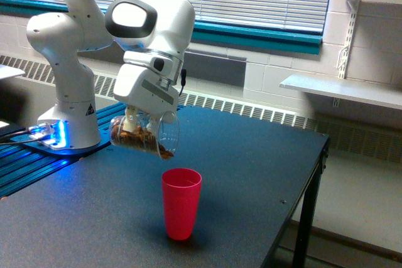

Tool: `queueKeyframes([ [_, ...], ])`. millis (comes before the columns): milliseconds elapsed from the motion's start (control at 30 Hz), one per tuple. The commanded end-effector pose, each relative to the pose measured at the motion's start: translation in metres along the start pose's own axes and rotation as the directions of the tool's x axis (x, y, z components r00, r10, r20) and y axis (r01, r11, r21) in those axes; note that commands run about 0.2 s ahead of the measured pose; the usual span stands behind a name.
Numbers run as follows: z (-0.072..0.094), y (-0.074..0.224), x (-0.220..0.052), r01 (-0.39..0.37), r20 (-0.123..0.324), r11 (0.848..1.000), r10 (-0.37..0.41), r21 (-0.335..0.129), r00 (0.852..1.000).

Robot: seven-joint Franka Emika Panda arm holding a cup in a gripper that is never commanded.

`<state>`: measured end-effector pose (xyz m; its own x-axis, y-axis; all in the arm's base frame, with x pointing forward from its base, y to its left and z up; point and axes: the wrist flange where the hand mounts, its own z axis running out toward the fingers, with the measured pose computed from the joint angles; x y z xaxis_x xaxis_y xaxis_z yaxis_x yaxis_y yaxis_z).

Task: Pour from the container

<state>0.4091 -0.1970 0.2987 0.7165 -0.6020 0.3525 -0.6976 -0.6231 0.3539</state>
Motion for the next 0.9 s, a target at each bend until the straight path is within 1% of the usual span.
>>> queueKeyframes([
  [33, -0.006, -0.007, 0.005, 0.017, -0.016, 1.000, -0.017, -0.024, 1.000],
  [433, -0.009, -0.017, 0.005, 0.044, -0.013, 0.997, -0.045, -0.060, 0.999],
  [600, -0.008, -0.020, 0.002, 0.044, -0.004, 0.996, -0.044, -0.083, 0.999],
  [900, -0.008, -0.023, 0.003, 0.038, -0.003, 0.991, -0.039, -0.129, 0.999],
])
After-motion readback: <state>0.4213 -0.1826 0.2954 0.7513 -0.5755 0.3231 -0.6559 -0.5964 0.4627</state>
